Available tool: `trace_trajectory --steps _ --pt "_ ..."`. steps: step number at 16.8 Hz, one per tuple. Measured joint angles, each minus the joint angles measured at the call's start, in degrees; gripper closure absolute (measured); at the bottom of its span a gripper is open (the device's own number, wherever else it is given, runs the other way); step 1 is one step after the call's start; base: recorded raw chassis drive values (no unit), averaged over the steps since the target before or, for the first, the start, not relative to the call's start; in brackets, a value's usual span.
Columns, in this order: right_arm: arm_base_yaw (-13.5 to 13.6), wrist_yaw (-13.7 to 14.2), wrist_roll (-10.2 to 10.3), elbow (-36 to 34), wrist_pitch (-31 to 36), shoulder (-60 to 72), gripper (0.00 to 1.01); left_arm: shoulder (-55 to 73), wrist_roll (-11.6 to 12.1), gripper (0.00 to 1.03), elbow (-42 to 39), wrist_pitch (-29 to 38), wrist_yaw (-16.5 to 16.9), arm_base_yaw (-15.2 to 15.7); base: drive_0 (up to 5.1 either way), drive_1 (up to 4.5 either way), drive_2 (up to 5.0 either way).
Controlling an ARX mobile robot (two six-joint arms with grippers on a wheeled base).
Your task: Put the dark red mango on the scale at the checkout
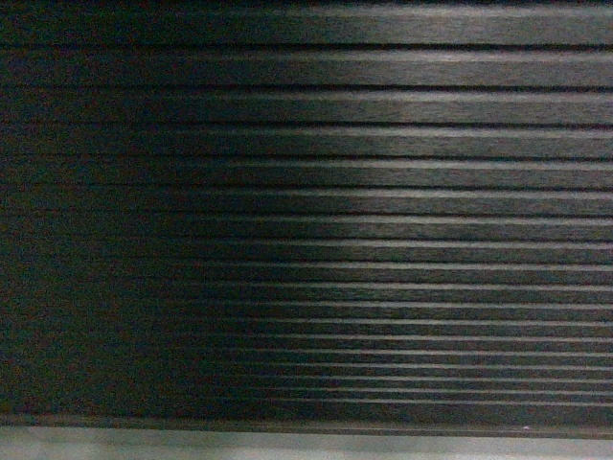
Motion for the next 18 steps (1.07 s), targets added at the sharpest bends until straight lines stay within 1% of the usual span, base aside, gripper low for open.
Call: trace_trajectory --steps 18 --pt "0.0 0.0 0.02 0.0 0.02 0.0 0.03 0.0 0.0 0.05 0.0 0.0 0.0 0.0 0.0 0.0 0.0"
